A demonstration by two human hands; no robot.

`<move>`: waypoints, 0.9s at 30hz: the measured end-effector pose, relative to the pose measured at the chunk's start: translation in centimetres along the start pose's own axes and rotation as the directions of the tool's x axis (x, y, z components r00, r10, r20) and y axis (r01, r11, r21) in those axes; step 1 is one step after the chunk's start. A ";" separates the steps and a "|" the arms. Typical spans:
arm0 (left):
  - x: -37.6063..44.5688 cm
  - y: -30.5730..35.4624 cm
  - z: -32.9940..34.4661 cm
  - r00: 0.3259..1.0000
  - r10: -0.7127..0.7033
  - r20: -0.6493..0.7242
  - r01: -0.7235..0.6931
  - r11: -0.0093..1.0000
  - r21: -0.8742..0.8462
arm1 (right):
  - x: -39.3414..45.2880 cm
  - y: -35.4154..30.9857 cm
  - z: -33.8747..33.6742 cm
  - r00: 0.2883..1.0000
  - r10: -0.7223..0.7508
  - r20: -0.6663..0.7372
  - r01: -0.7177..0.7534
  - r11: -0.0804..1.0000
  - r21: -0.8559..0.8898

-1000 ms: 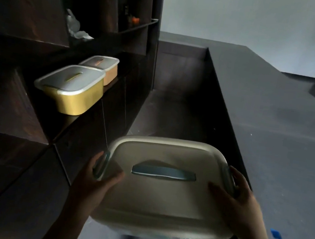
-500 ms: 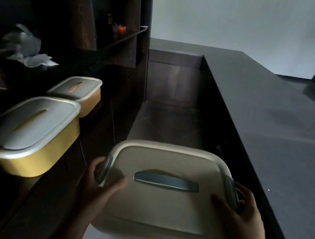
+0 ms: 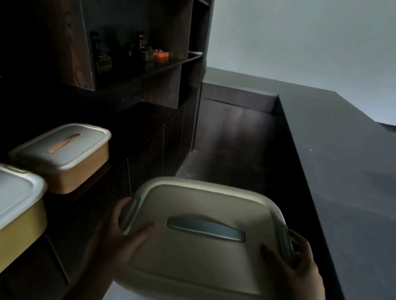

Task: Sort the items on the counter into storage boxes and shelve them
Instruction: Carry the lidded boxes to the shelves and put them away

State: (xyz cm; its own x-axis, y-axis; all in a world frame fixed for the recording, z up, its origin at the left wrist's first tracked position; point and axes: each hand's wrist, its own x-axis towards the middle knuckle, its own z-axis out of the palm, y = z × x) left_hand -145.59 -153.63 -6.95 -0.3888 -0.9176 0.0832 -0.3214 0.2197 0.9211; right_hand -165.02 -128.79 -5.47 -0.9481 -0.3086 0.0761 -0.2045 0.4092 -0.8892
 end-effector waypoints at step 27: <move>39.7 -3.4 5.6 0.948 -0.145 -0.282 0.189 0.973 0.136 | 42.4 -11.3 38.7 0.920 -0.140 0.367 0.049 0.968 0.247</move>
State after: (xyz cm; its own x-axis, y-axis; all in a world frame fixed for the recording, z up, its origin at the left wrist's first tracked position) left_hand -164.79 -188.98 -8.90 -0.0782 -0.9955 0.0526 -0.5033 0.0850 0.8599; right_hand -193.47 -179.73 -9.66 -0.7540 -0.6562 0.0291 -0.1846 0.1692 -0.9681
